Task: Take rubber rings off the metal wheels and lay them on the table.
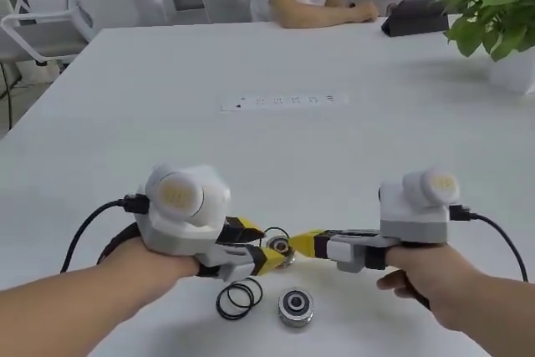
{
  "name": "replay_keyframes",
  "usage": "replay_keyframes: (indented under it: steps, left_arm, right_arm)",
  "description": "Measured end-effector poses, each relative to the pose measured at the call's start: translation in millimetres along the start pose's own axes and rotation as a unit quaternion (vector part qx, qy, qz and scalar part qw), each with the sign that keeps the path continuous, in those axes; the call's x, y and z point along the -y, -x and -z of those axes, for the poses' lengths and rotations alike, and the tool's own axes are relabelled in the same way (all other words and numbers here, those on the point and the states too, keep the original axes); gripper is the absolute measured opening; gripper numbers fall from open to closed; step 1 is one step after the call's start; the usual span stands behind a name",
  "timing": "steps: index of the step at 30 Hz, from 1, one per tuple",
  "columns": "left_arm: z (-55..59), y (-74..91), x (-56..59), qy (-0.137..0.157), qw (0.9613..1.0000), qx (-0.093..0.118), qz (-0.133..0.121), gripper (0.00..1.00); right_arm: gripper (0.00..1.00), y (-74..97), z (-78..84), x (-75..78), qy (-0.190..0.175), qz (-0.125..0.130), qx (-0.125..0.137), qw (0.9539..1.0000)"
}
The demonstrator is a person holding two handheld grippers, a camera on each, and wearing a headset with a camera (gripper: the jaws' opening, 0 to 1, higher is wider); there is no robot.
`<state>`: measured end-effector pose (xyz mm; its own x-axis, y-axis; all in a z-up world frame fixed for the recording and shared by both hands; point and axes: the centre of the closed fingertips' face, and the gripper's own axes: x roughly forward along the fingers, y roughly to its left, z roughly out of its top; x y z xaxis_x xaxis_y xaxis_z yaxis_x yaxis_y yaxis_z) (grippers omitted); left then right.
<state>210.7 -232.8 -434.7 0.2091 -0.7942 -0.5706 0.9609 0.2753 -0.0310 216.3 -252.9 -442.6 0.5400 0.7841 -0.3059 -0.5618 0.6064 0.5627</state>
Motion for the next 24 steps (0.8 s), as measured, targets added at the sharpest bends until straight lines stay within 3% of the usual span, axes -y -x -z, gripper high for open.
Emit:
replay_keyframes:
  steps: [11, 24]
  left_arm:
    - [-14.1, 34.1, -3.0, 0.016, 0.9989, 0.043, -0.01, 0.37]
    - [-10.3, 66.0, 5.7, 0.017, 0.9982, 0.057, -0.008, 0.52]
  right_arm:
    - [0.0, -0.7, -6.2, -14.4, 0.0, -0.019, 0.005, 0.9998]
    - [0.0, -4.8, -5.5, -33.5, 0.004, -0.042, -0.004, 0.9991]
